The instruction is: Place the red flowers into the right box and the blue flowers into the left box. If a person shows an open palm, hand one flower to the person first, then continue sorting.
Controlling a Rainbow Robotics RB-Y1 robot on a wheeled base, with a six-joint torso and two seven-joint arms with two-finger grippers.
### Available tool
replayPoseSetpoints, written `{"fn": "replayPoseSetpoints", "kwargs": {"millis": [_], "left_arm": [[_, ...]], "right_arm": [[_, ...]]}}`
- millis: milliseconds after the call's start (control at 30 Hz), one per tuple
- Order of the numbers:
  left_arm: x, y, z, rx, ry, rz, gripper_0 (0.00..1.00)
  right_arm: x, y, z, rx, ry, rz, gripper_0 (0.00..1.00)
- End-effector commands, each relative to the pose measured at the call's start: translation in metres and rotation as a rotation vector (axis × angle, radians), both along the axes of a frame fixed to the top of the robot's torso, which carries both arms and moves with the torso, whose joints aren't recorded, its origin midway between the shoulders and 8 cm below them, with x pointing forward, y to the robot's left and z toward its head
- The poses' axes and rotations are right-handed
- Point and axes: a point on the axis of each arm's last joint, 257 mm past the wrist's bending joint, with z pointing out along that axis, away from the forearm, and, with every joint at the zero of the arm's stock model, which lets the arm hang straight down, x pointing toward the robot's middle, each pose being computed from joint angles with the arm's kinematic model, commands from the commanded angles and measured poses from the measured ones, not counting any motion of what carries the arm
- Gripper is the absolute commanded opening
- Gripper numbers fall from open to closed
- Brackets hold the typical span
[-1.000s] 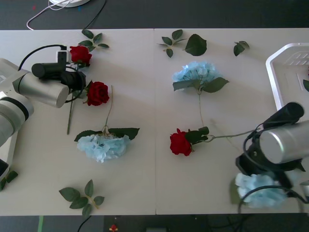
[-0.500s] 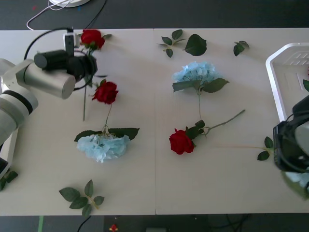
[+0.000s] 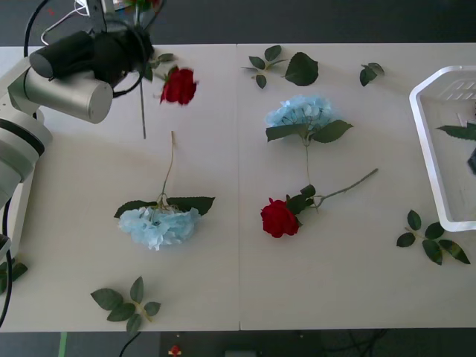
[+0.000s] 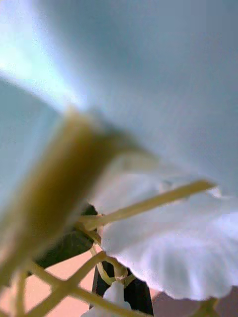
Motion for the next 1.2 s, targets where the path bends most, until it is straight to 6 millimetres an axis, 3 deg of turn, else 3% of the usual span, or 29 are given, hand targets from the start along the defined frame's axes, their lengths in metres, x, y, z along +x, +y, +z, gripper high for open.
{"fn": "replayPoseSetpoints", "kwargs": {"millis": [33, 133, 267, 433, 600, 733, 900, 1067, 1200], "left_arm": [[-0.003, -0.008, 0.043, -0.074, -0.125, -0.031, 0.00], [-0.006, -0.015, 0.056, -0.102, -0.172, -0.050, 0.00], [-0.012, -0.027, 0.080, -0.162, -0.250, -0.085, 0.00], [-0.021, -0.041, 0.108, -0.203, -0.309, -0.125, 0.00], [-0.037, -0.061, 0.146, -0.232, -0.377, -0.177, 0.00], [-0.049, -0.073, 0.171, -0.241, -0.425, -0.210, 0.00], [-0.067, -0.087, 0.201, -0.260, -0.482, -0.252, 0.00], [-0.097, -0.107, 0.244, -0.297, -0.563, -0.320, 0.00], [-0.119, -0.118, 0.268, -0.320, -0.610, -0.363, 0.00]], "right_arm": [[0.045, -0.055, 0.056, -0.176, -0.046, 0.163, 0.00], [0.065, -0.082, 0.069, -0.267, -0.039, 0.254, 0.00], [0.088, -0.135, 0.090, -0.429, -0.001, 0.340, 0.00], [0.108, -0.179, 0.101, -0.562, 0.053, 0.358, 0.00], [0.119, -0.188, 0.109, -0.567, 0.064, 0.333, 0.00], [0.123, -0.181, 0.112, -0.551, 0.050, 0.347, 0.00], [0.122, -0.155, 0.146, -0.490, -0.025, 0.393, 0.00], [0.132, -0.090, 0.181, -0.392, -0.194, 0.553, 0.00], [0.127, -0.046, 0.198, -0.367, -0.291, 0.667, 0.00]]}}
